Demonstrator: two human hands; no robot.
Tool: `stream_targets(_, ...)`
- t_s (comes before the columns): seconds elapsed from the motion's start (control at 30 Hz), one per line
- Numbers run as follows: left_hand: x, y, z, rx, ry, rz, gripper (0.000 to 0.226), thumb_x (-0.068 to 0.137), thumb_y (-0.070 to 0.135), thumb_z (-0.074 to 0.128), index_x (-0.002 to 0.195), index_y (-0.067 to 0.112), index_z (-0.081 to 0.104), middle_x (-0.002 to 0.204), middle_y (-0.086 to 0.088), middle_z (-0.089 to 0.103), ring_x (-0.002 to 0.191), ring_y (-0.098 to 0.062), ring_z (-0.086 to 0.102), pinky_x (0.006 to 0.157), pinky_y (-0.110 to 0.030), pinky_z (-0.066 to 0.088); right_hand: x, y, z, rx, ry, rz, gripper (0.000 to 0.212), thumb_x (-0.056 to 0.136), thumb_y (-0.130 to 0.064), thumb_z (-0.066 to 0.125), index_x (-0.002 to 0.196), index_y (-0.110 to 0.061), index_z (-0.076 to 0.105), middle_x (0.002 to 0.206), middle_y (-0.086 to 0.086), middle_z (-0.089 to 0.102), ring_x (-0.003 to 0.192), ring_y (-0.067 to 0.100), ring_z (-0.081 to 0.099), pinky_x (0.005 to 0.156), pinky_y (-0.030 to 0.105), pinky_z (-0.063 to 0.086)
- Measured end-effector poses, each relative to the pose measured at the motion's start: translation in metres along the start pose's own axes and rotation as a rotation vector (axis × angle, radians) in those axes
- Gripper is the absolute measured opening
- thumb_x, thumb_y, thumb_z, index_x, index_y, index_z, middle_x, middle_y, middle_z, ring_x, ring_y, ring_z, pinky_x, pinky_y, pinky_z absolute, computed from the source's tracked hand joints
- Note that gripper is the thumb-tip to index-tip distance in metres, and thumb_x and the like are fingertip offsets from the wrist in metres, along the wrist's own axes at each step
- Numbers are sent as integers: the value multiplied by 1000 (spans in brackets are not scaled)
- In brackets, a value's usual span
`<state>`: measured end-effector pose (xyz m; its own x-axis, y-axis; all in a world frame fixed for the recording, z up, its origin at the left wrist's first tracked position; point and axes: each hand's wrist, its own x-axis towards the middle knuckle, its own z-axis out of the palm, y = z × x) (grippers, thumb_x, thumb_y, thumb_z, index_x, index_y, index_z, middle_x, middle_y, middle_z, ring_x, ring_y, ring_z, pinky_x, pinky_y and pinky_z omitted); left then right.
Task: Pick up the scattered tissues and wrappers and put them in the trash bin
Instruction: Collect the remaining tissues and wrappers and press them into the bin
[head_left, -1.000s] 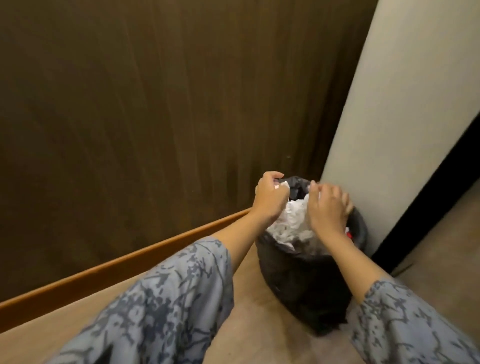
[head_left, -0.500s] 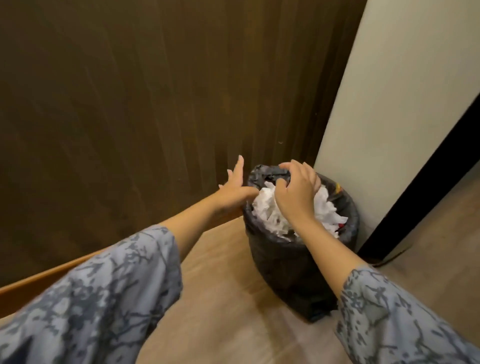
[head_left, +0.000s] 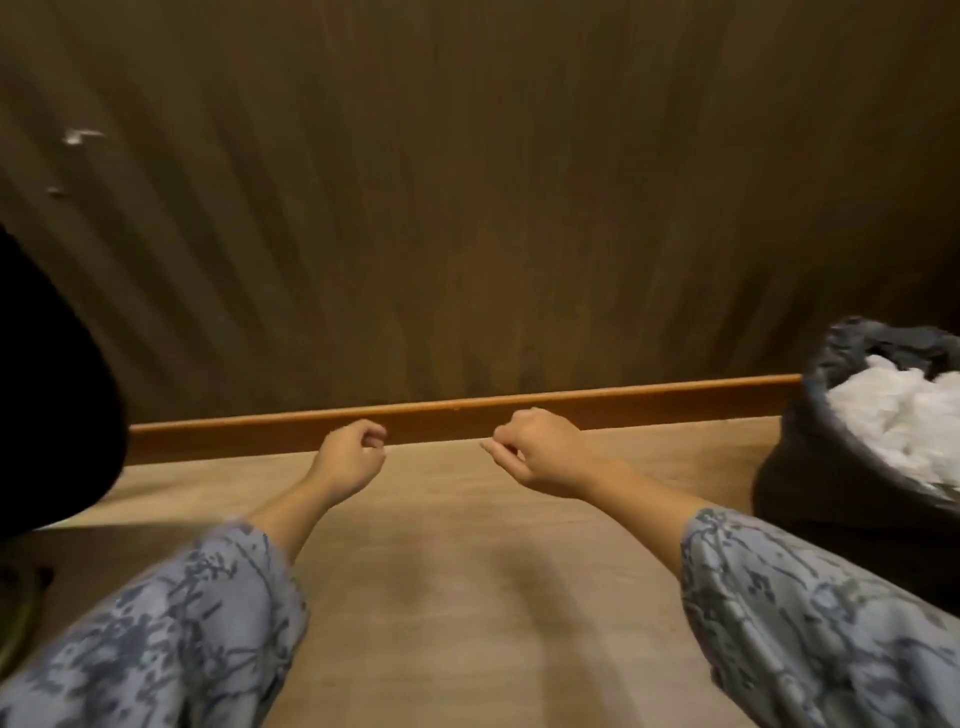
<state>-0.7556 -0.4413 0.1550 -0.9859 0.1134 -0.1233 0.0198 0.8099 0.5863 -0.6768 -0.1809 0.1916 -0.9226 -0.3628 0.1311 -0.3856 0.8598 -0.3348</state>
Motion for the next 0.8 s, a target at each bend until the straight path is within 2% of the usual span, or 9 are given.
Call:
stream_targets(0.07,-20,-64,-9,10,73,-156,35,86,11,62,121,10,61,119,-10,64,111,-28,58,96,-36,46,23,-27,26,39,-98,-21,30,100,-33,45,79,-19,61,75,-2,62,72,13,54,62,29,44)
stream_targets(0.2,-68,-170,-13,143,105,-436,54,81,17,64,133,15,52,138,-17,49,126,-37,45,105,-42,40,66,-80,86,74,-219,-39,20,96,-27,50,105,-19,66,103,1,67,93,17,59,79,32,53)
stream_targets(0.3,-89,-226,-19,255,-6,-481,74,81,29,67,145,17,32,154,-13,25,140,-32,24,114,-35,25,96,-115,140,60,-292,-36,27,95,-30,51,117,-19,61,115,5,63,107,23,54,90,36,48)
stream_targets(0.4,-94,-252,-28,223,-17,-506,77,81,34,68,146,24,28,156,-14,15,143,-32,19,113,-31,24,121,-151,190,82,-351,-13,36,93,-27,53,127,-17,55,127,9,56,121,27,45,99,38,41)
stream_targets(0.47,-90,-255,-30,178,37,-604,80,79,47,68,145,26,28,156,-14,15,141,-34,22,111,-34,27,137,-176,219,87,-404,4,46,92,-21,53,138,-18,45,140,13,44,131,34,35,105,43,37)
stream_targets(0.53,-86,-258,-30,44,110,-788,107,59,70,70,146,29,23,155,-14,13,138,-38,24,109,-41,32,152,-200,243,86,-470,48,58,94,-17,49,148,-24,30,157,15,18,144,41,12,111,53,28)
stream_targets(0.6,-82,-265,-27,-53,131,-907,135,39,83,67,149,30,10,155,-18,9,138,-43,22,110,-50,32,170,-217,262,114,-504,115,63,97,-23,46,152,-34,17,162,14,-5,146,45,-8,112,58,21)
stream_targets(0.67,-82,-274,-17,-60,128,-902,128,50,78,69,150,28,7,154,-21,6,140,-43,15,114,-48,25,188,-229,279,146,-521,143,63,98,-29,44,152,-41,13,161,13,-16,144,46,-13,113,59,17)
stream_targets(0.8,-86,-267,15,-55,106,-584,92,72,61,66,147,23,29,150,-13,27,142,-35,20,119,-42,11,202,-231,307,-50,-621,-2,53,103,-33,34,151,-45,15,160,10,-22,143,48,-18,116,60,1)
